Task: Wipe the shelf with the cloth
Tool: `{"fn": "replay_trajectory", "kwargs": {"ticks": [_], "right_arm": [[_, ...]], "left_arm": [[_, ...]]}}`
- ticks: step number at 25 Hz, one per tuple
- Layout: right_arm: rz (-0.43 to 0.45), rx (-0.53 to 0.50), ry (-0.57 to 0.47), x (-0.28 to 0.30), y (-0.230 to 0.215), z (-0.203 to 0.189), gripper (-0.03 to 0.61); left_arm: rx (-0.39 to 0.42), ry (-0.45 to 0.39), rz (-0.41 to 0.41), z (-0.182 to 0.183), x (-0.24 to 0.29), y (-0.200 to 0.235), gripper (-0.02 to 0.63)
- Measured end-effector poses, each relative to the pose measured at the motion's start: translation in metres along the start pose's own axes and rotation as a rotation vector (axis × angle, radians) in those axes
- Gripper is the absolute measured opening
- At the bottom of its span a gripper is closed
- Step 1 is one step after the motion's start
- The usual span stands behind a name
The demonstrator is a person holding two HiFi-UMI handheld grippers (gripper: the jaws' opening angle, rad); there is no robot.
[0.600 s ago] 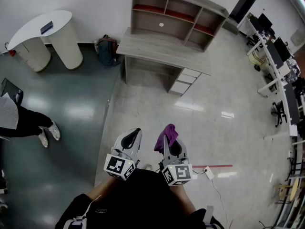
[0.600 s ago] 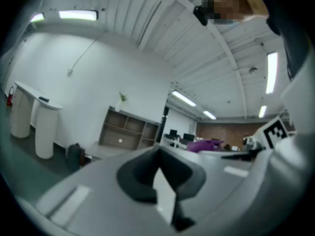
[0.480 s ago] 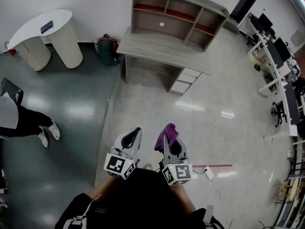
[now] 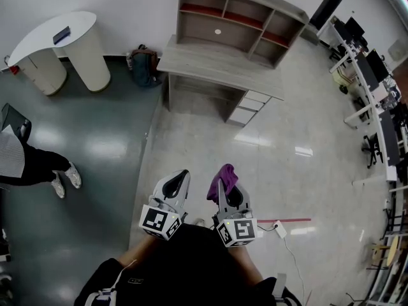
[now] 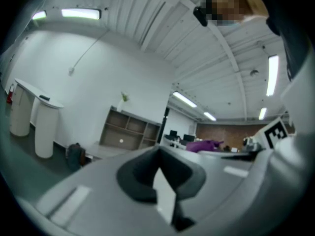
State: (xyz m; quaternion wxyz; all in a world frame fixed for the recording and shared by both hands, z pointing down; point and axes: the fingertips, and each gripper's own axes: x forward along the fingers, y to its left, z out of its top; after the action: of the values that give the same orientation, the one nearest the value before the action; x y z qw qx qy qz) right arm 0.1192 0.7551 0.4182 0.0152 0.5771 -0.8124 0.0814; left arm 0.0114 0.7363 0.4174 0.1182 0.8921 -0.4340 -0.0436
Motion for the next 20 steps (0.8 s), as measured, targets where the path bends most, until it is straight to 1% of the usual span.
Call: {"fn": "replay_trajectory", "kwargs": {"ticks": [5,13,17,20], "right_arm": [[-0.014,0.022,0.005,0.02,0.009,-0.002,0.05],[-0.055,0.026,-0.002,0.059,0.023,0.001,0.049],[-0.048,0.024,0.015,0.075,0.026,-0.004,0.049],[-0.034,0.022,0.021,0.099,0.022,-0.006,0.049]], "left_arm": [[-0.002,0.002,-0.011,0.003,0.001,0.023,0.003],[0.013,0.006,-0.022,0.007,-0.002,0.075,0.003],[-0.016,0.002,-0.014,0.002,0.002,0.093,0.003],[-0.031,-0.003,-0.001,0.0,0.016,0.106,0.003]]}}
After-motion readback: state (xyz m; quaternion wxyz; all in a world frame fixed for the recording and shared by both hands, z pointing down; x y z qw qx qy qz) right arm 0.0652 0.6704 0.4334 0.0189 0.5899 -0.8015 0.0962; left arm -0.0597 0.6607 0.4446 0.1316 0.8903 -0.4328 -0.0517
